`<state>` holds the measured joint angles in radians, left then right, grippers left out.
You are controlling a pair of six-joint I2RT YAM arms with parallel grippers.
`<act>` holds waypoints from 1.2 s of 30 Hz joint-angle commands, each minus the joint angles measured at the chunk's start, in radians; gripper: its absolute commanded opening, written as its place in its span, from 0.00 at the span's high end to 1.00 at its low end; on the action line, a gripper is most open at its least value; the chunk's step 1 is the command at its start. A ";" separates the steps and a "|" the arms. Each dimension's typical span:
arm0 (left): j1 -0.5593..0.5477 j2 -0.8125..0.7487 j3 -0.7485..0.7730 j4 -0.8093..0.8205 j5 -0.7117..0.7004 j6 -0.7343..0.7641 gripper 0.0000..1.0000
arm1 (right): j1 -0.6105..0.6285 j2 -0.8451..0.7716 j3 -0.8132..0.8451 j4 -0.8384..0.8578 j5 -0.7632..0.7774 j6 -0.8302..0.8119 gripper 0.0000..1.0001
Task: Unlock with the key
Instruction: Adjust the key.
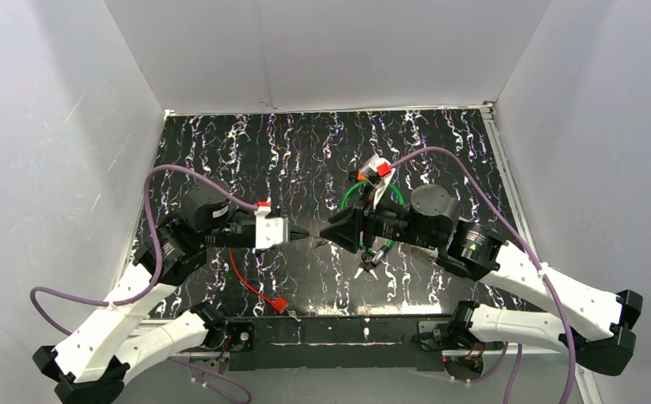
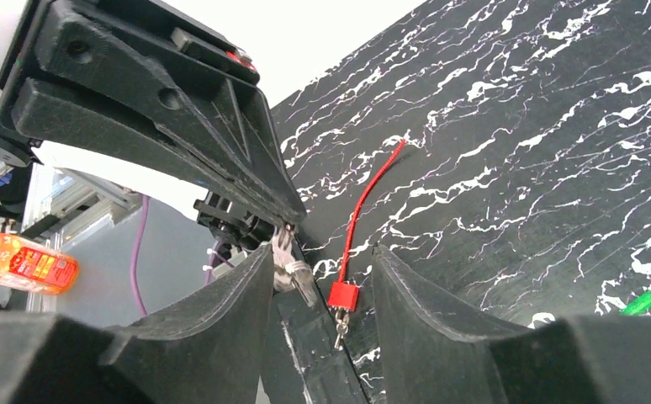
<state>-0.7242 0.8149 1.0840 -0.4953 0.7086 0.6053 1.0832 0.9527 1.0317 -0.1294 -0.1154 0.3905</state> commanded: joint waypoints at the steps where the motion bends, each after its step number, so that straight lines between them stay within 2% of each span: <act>1: -0.006 -0.069 -0.016 -0.003 -0.047 0.310 1.00 | -0.035 -0.039 0.042 -0.004 -0.034 0.071 0.45; 8: -0.005 -0.170 -0.127 0.083 -0.058 0.870 1.00 | -0.180 -0.024 0.015 0.089 -0.249 0.234 0.43; 16: -0.006 -0.211 -0.189 0.113 -0.023 1.267 1.00 | -0.241 0.085 0.023 0.294 -0.461 0.415 0.41; 21: -0.006 -0.202 -0.181 0.113 -0.005 1.356 1.00 | -0.241 0.129 0.019 0.369 -0.507 0.468 0.41; 36: -0.005 -0.171 -0.168 0.163 -0.038 1.372 1.00 | -0.251 0.188 -0.040 0.454 -0.606 0.527 0.46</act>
<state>-0.7242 0.6347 0.8967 -0.3780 0.6675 1.9574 0.8436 1.1200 1.0110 0.2419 -0.6540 0.8884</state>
